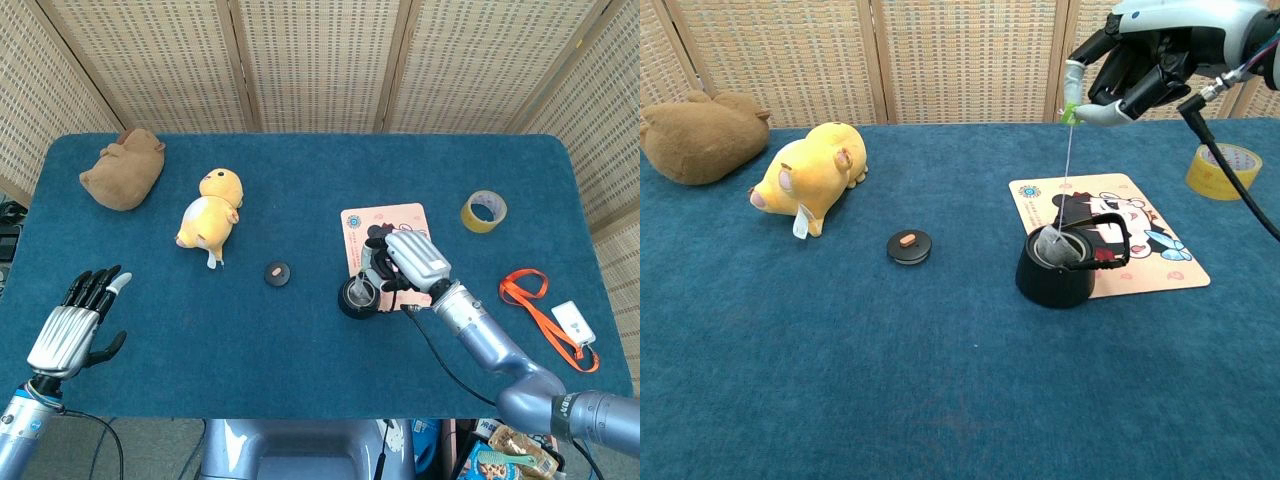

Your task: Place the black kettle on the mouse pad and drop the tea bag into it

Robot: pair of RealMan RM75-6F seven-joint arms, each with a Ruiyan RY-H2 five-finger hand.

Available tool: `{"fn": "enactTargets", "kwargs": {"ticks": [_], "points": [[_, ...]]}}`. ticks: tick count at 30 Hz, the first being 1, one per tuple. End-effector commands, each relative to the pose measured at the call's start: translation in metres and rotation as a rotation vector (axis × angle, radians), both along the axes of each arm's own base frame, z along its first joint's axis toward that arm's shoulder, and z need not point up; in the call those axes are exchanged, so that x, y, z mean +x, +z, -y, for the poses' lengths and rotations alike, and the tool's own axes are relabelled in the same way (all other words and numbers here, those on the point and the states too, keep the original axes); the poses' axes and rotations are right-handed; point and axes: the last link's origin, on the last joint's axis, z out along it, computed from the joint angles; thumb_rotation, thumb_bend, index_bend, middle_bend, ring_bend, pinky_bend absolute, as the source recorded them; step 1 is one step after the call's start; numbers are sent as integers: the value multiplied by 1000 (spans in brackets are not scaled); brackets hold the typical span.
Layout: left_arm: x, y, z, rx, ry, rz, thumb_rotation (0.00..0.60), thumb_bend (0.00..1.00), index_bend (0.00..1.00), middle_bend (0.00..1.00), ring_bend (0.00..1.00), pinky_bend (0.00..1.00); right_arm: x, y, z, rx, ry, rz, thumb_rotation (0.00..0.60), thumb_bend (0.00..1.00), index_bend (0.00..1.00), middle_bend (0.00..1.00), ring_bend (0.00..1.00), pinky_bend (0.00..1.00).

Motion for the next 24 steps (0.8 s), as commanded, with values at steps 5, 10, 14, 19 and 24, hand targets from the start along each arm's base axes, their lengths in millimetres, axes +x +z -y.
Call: {"fn": "enactTargets", "kwargs": {"ticks": [5, 10, 14, 19, 24], "points": [[1, -1, -1, -3, -2, -1, 600, 393, 0, 0, 0, 0, -9, -4, -3, 16, -12, -11, 600, 682, 711, 940, 997, 1000], [1, -2, -1, -7, -1, -1, 600, 392, 0, 0, 0, 0, -20, -13, -9, 38, -9, -56, 600, 682, 711, 940, 997, 1000], [1, -3, -1, -10, 0, -2, 600, 392, 0, 0, 0, 0, -29, -22, -16, 44, 12, -106, 600, 682, 711, 940, 997, 1000], [1, -3, -2, -10, 1, -5, 600, 392, 0, 0, 0, 0, -35, -31, -28, 54, 43, -151, 600, 682, 711, 940, 997, 1000], [2, 0, -4, 2, 0, -8, 600, 393, 0, 0, 0, 0, -37, -41, -42, 71, 86, -188, 600, 682, 711, 936, 997, 1000]]}}
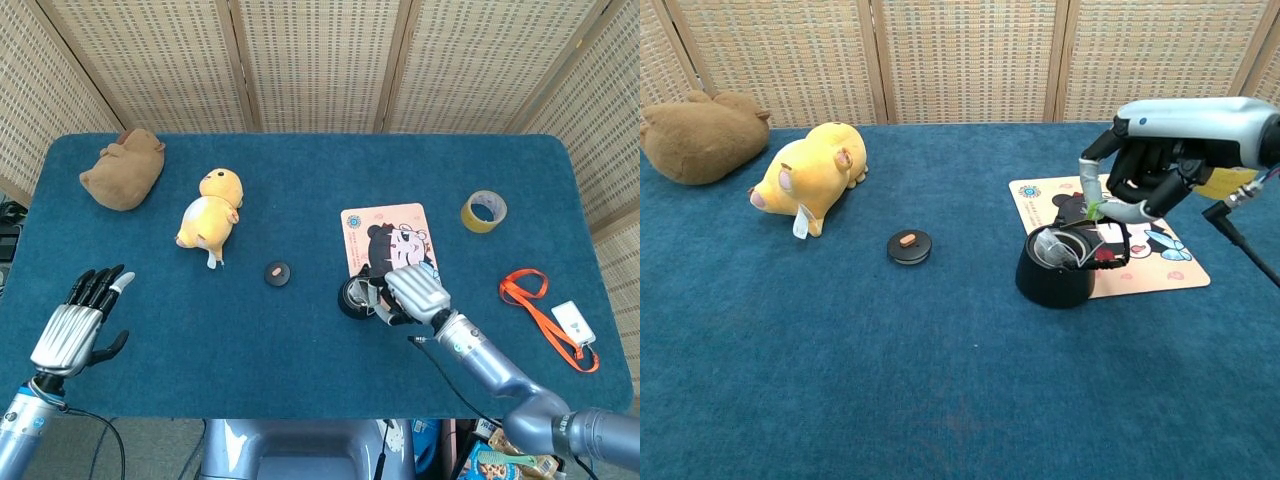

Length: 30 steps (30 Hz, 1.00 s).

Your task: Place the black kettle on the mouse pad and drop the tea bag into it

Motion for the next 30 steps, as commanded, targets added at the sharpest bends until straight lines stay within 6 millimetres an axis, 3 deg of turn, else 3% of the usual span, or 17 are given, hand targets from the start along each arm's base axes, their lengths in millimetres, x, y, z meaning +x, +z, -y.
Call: {"fn": "enactTargets", "kwargs": {"ticks": [1, 7, 14, 30], "points": [[1, 2, -1, 10, -1, 1, 600, 393, 0, 0, 0, 0, -1, -7, -8, 12, 24, -20, 600, 681, 711, 935, 997, 1000], [0, 5, -2, 24, 6, 1, 600, 392, 0, 0, 0, 0, -4, -19, -20, 29, 72, -64, 600, 681, 699, 918, 997, 1000], [-2, 7, -1, 28, 12, 0, 600, 392, 0, 0, 0, 0, -7, -26, -25, 18, 130, -130, 600, 681, 535, 891, 997, 1000], [0, 8, -2, 35, 9, -1, 600, 393, 0, 0, 0, 0, -3, -12, -22, 9, 184, -238, 600, 682, 254, 868, 997, 1000]]}}
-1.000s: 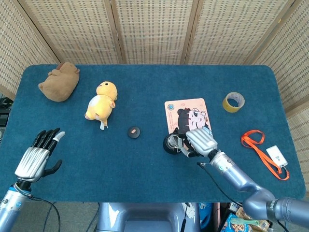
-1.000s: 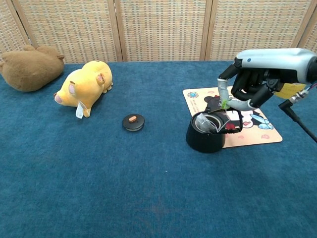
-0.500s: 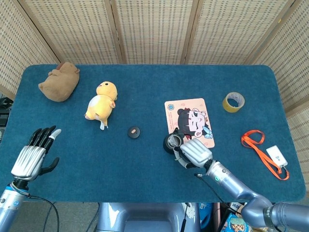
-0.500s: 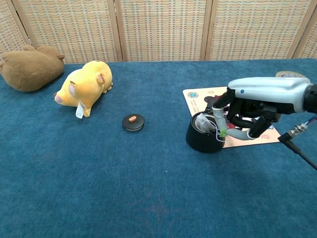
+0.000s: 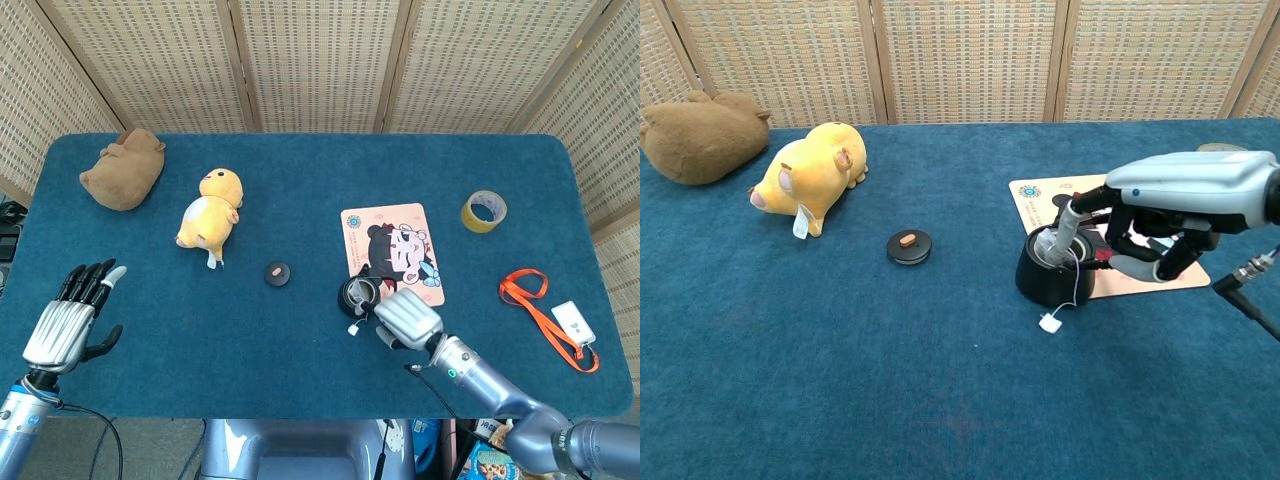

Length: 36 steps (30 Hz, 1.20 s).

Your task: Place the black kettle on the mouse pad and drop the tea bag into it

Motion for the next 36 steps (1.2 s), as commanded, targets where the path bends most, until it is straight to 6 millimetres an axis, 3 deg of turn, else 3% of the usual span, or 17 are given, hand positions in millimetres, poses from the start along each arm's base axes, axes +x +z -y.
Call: {"fn": "enactTargets", "kwargs": {"ticks": [1, 8, 15, 22, 27, 36], "points": [[0, 1, 0, 3, 1, 1, 600, 392, 0, 0, 0, 0, 4, 5, 4, 9, -5, -18, 600, 681, 234, 882, 997, 1000], [0, 2, 1, 9, 1, 0, 600, 392, 0, 0, 0, 0, 7, 15, 19, 72, -66, -91, 600, 704, 159, 998, 1000, 1000], [1, 2, 1, 7, 1, -1, 600, 393, 0, 0, 0, 0, 7, 15, 28, 127, -122, -136, 581, 830, 147, 1000, 1000, 1000], [1, 2, 1, 7, 2, -4, 600, 393, 0, 0, 0, 0, 9, 11, 37, 145, -147, -167, 581, 842, 147, 1000, 1000, 1000], [0, 3, 1, 7, 7, -4, 600, 392, 0, 0, 0, 0, 6, 5, 42, 175, -177, -197, 536, 842, 143, 1000, 1000, 1000], [-1, 3, 1, 5, 10, -5, 600, 392, 0, 0, 0, 0, 9, -7, 46, 225, -206, -226, 537, 842, 126, 1000, 1000, 1000]]}}
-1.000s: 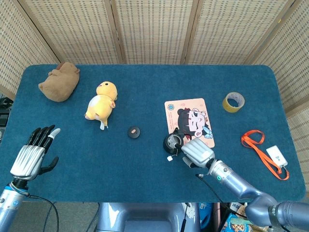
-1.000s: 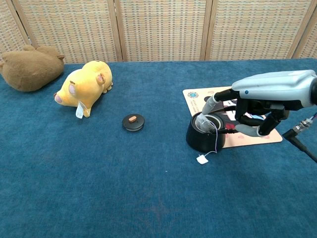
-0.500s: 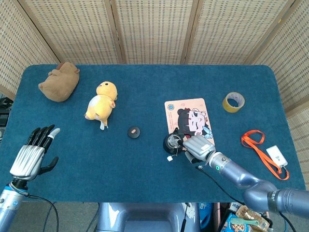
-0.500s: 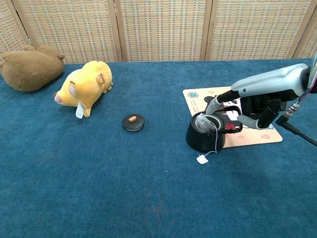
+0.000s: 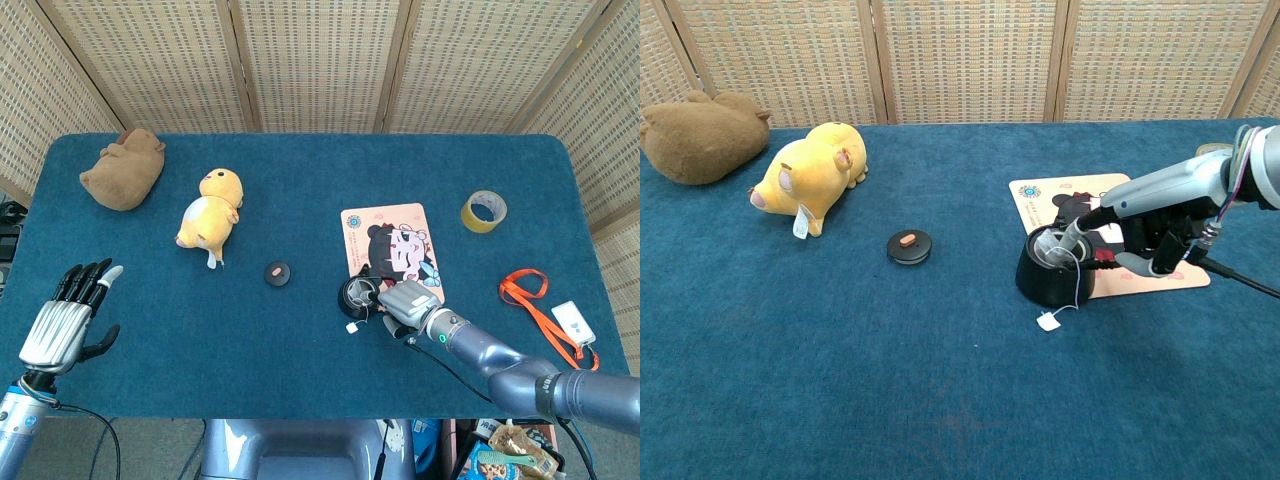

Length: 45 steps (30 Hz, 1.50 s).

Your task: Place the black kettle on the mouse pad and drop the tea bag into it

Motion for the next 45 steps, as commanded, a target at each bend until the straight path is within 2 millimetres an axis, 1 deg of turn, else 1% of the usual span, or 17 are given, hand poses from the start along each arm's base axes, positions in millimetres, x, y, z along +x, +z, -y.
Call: {"fn": "enactTargets", "kwargs": {"ticks": [1, 9, 15, 22, 30, 33, 38, 40, 41, 43, 45], "points": [[0, 0, 0, 0, 1, 0, 600, 392, 0, 0, 0, 0, 1, -4, 2, 9, -4, -9, 536, 842, 124, 1000, 1000, 1000], [-3, -1, 0, -4, 6, 4, 600, 392, 0, 0, 0, 0, 3, -11, 7, 21, -12, -42, 540, 842, 120, 1000, 1000, 1000], [-4, 0, 0, -3, 8, 9, 600, 393, 0, 0, 0, 0, 3, -5, 6, 12, -23, -54, 536, 842, 115, 1000, 1000, 1000], [-2, -1, -1, -2, -2, 14, 600, 393, 0, 0, 0, 0, 11, 9, -1, -15, -5, -33, 539, 842, 113, 1000, 1000, 1000], [-4, 4, -1, 19, 7, 17, 600, 392, 0, 0, 0, 0, 21, 34, -9, -97, 17, 54, 533, 842, 102, 998, 1000, 1000], [-5, 5, 0, 28, 17, 21, 600, 392, 0, 0, 0, 0, 19, 48, -12, -166, 10, 128, 530, 842, 70, 967, 1000, 1000], [-7, 8, 1, 38, 26, 22, 600, 393, 0, 0, 0, 0, 12, 62, -16, -259, 4, 212, 533, 822, 43, 889, 997, 1000], [-8, 11, 2, 60, 34, 32, 600, 393, 0, 0, 0, 0, 2, 78, -17, -362, 0, 255, 534, 805, 43, 851, 970, 1000], [-9, 11, 2, 67, 35, 36, 600, 392, 0, 0, 0, 0, -2, 81, -19, -393, 1, 267, 536, 791, 43, 817, 930, 990], [-10, 11, 4, 77, 40, 38, 600, 392, 0, 0, 0, 0, -9, 87, -24, -446, -8, 298, 539, 763, 43, 754, 835, 938], [-13, 11, 6, 88, 49, 31, 600, 392, 0, 0, 0, 0, -18, 93, -28, -499, -16, 324, 540, 721, 43, 666, 712, 845]]}}
